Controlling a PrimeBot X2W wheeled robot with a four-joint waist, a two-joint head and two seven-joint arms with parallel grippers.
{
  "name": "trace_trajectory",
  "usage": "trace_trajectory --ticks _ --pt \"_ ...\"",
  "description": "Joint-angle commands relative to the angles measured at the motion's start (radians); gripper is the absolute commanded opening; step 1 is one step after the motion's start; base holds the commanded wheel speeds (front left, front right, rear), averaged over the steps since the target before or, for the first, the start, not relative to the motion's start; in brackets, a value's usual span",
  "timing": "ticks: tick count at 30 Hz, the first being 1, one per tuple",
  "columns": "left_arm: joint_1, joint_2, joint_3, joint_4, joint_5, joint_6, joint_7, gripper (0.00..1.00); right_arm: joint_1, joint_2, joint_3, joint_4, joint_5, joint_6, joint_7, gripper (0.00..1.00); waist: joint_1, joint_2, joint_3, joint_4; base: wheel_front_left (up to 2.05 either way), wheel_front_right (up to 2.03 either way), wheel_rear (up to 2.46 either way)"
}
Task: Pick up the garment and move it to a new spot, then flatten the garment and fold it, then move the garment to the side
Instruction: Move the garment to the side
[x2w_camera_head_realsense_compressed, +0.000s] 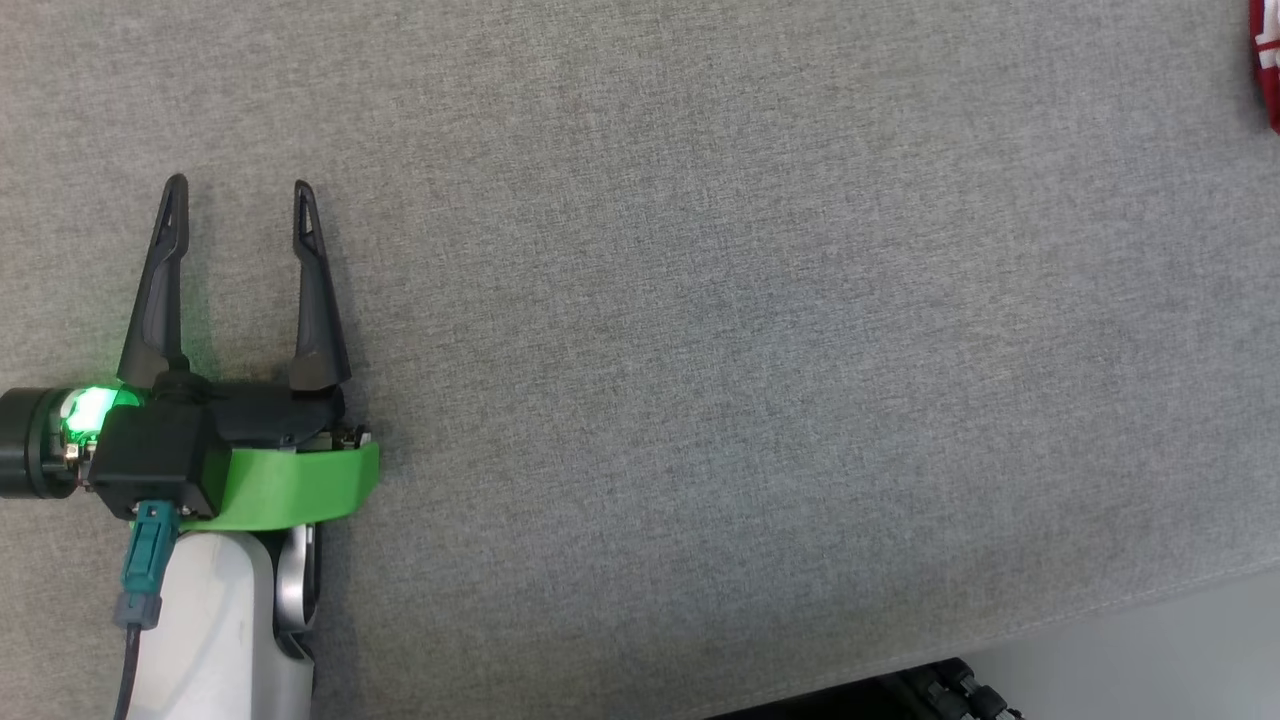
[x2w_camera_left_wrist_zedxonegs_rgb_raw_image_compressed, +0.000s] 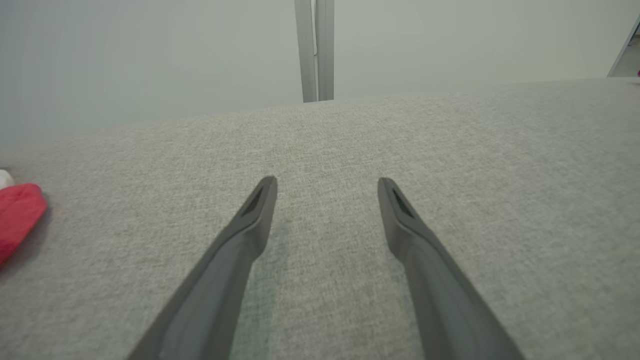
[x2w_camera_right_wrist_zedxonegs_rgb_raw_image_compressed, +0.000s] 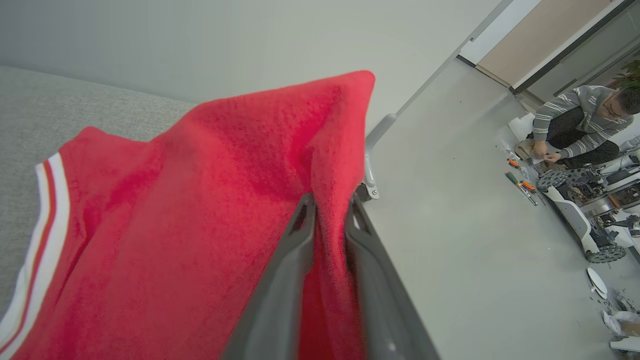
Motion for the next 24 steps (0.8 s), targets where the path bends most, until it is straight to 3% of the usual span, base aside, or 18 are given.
trace_trajectory --ticks 1,7,13,17,24 --pt "0.0 -0.003 -0.006 0.034 0.0 -0.003 0.003 1.0 -0.014 0.005 0.006 0.017 0.001 -0.002 -0.018 1.0 0.0 -0.0001 -0.007 0.005 0.0 0.0 0.0" --pt "0.024 -0.01 0.003 0.048 -0.016 0.004 0.003 1.0 -0.015 0.032 0.036 0.049 -0.031 -0.002 -0.102 1.0 0.0 -0.0001 -0.07 0.015 0.0 0.0 0.0" --pt "0.061 -0.02 0.013 0.055 -0.035 0.01 0.002 1.0 0.02 0.072 0.057 0.003 -0.041 -0.002 -0.155 1.0 0.0 -0.0001 -0.169 0.029 0.0 0.0 0.0" --pt "0.094 -0.028 0.021 0.071 -0.051 0.005 0.002 1.0 0.072 0.11 0.049 -0.062 -0.057 -0.002 -0.166 1.0 0.0 -0.0001 -0.24 0.042 0.0 0.0 0.0" --pt "0.155 -0.036 0.05 0.083 -0.067 0.0 0.002 1.0 0.265 0.212 -0.071 -0.261 -0.12 -0.002 -0.165 1.0 0.0 -0.0001 -0.346 0.067 0.0 0.0 0.0"
